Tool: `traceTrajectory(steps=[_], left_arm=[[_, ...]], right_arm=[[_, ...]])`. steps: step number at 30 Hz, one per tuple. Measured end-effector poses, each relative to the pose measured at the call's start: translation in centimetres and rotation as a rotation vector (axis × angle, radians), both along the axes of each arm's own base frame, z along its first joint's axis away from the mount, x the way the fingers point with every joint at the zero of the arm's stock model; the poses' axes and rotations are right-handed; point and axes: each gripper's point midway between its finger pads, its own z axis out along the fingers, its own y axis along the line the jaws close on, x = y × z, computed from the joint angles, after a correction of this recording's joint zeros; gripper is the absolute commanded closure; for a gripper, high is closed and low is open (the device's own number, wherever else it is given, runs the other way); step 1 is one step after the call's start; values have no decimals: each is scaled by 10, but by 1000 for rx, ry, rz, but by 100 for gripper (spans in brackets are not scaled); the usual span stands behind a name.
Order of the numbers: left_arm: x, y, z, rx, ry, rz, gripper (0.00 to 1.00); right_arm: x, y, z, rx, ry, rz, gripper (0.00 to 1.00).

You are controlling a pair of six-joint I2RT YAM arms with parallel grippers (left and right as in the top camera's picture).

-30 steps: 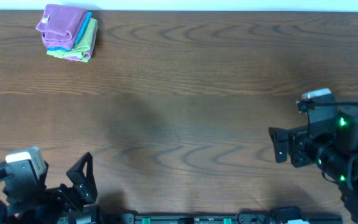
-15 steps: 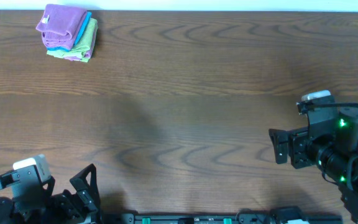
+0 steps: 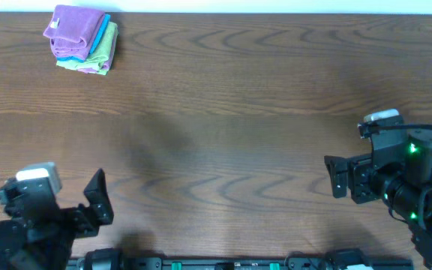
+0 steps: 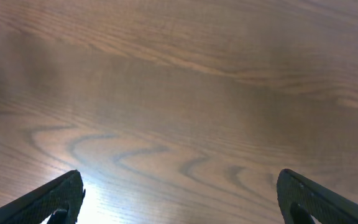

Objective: Fold the cloth

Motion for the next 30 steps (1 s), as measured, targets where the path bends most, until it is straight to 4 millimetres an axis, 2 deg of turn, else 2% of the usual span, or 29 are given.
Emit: traceTrajectory(steps=[2,6,11,16,22,30], left_arm=[[11,-3,-11,42,-74,-38,5],[28,-7,-47,84,-149,-82,5],[46,-16,-115,79,-136,-141,5],[59,-24,-157,69,-161,-187,5],[64,-26,-185,63,-145,-196,5],[67,-26,-210,61,-126,-197,5]], right_arm=[[0,0,0,1,0,0,1],[0,0,-1,0,2,0,1],[0,0,-1,0,3,0,1],[0,0,-1,0,4,0,1],[0,0,-1,0,3,0,1],[0,0,-1,0,4,0,1]])
